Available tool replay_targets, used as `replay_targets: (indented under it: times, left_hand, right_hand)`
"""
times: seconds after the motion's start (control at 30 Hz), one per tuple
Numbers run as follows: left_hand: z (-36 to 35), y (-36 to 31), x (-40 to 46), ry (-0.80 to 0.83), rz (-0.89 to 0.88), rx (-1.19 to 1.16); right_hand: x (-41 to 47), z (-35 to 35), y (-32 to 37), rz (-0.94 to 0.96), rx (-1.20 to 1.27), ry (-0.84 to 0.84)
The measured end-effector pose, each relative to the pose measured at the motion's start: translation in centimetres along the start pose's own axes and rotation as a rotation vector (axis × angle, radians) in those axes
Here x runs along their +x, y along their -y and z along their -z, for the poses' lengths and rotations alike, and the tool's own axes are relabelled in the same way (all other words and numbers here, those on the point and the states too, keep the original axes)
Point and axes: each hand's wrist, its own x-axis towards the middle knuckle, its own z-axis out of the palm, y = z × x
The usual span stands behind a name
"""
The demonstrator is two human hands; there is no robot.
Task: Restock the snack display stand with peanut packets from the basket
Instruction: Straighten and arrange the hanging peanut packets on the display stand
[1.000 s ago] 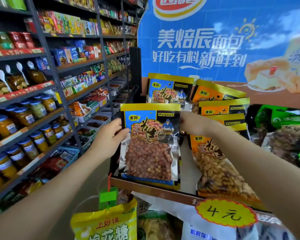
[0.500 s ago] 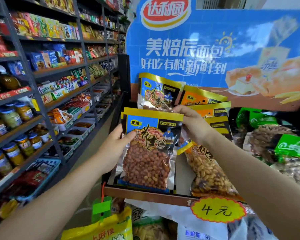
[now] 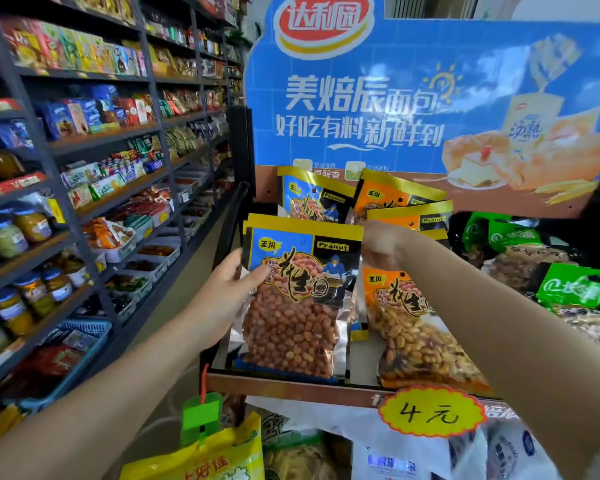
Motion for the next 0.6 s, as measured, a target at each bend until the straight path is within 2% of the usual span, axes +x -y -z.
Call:
replay_targets:
  times: [0.13,0.33,0.37,0.47,0.5,0.6]
  left_hand:
    - [-0.2,-0.8,0.2,0.027,0.066,-0.026]
    - [-0.2,-1.3,0.5,-0.003,0.190,-0.051]
    - [-0.2,-1.3,0.5,-0.018,0.201,-0.054]
    - [0.0,-1.2,0.3,-0.024,0.186,-0.039]
    - [0.0,-1.2,0.2,-0.022,0.171,-0.035]
    - [0.1,-1.2,0.0,-0.017,0.144,-0.002]
  right_hand:
    - [0.7,-1.0,0.8,0.015,0.056,0.024]
    - [1.8,-1.5,1.1,0.032,0.224,-0.110]
    - [2.0,-1.2,1.2,0.039,0.125,-0.185]
    - [3.5,0.1,1.9,0.164,-0.439,-0.511]
    - [4.1,0.5,2.2,0.241,-0.536,-0.566]
    - [4.8,0.5,2.7,0.376,-0.874,-0.590]
